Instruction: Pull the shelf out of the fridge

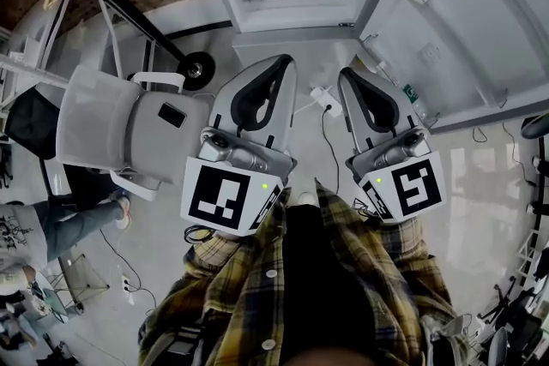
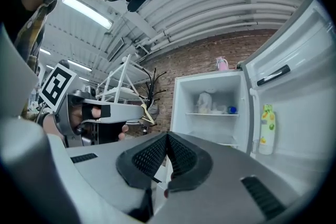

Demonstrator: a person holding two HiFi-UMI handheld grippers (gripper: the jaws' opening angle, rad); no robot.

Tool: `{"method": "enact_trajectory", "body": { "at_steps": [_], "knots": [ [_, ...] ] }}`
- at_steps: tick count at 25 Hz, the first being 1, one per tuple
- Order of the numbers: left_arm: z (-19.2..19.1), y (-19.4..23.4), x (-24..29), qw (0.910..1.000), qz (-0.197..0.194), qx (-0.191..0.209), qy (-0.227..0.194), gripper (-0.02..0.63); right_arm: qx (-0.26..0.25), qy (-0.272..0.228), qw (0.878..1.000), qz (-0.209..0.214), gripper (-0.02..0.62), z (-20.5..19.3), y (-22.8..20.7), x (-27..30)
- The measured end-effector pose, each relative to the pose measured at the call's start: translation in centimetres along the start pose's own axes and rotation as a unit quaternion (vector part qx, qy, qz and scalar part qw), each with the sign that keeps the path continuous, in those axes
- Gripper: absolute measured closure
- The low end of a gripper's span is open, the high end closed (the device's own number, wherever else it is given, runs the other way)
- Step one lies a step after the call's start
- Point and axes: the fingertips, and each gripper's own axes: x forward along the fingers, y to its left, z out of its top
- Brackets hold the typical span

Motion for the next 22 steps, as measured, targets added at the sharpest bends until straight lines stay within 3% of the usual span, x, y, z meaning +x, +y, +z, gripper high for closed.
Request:
{"method": "enact_trajectory", "body": {
  "at_steps": [9, 22],
  "knots": [
    [-0.4, 8.3, 3.4, 0.9998, -0.018, -0.003, 0.004, 0.603, 0.001, 0.001, 1.000, -0.022, 0.580, -0.3, -0.8, 9.2],
    [-2.1, 13.8, 9.4, 0.9991, -0.037, -0.017, 0.016, 0.603, 0.014, 0.024, 0.998, -0.051, 0.580, -2.3, -5.1, 15.5]
  ]
}}
